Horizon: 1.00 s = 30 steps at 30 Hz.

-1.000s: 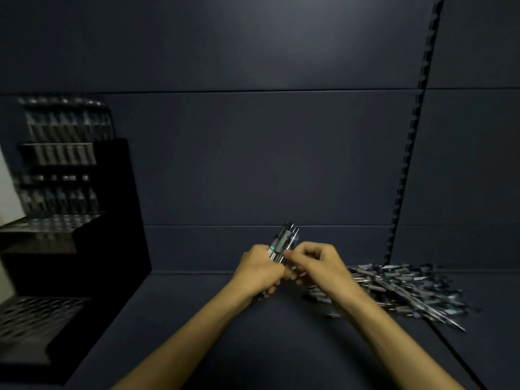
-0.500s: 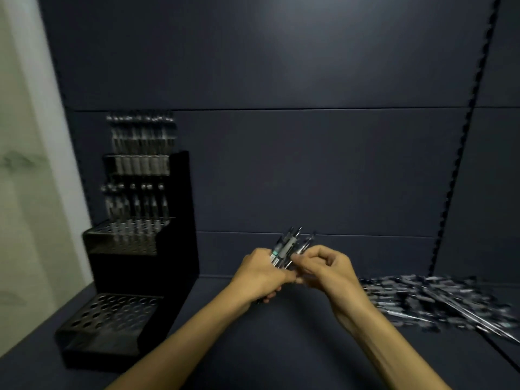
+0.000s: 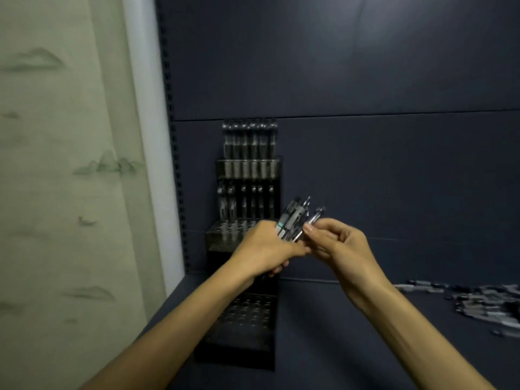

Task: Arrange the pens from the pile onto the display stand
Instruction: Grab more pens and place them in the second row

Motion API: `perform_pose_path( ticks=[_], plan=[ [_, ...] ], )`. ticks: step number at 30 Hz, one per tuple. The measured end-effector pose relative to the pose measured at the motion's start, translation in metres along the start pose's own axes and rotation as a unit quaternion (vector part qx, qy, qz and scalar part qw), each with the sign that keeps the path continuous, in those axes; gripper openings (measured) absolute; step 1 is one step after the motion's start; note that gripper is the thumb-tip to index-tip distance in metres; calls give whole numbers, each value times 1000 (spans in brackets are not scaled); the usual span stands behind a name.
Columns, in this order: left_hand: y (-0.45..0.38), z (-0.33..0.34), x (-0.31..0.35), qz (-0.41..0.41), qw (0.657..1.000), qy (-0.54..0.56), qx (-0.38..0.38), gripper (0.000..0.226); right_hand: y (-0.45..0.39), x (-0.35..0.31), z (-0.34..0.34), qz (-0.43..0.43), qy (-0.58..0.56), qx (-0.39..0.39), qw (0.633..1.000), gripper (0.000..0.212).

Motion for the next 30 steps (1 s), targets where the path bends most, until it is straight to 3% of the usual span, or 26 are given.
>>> perform_pose_path(
  ticks=[6,10,14,18,30],
  plan=[
    [9,-85,-34,-4,1000,6,-6,14,-19,10,82,-10,19,27,999,11],
    [3,-117,-50,-12,1000,-11,0,20,-38,-5,88,-50,16,97,994,9],
    [-2,-136,-66,-15,999,9,49,34,-60,-40,73,-158,207,158,952,9],
    [-5,-145,-78,-28,996,24,84,33,-80,-45,85,-203,356,141,901,13],
    [-7,-143,-84,-27,995,51,83,26,-95,-9,104,-187,465,96,860,19]
  ],
)
Point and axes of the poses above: each hand's wrist, its own y-axis away from the middle knuckle, its own z-axis out of the palm, x = y × z, the point moved 8 cm from there along -y, towards the middle knuckle, and after that the axes turned 4 degrees about -x, right-handed, at the moved point
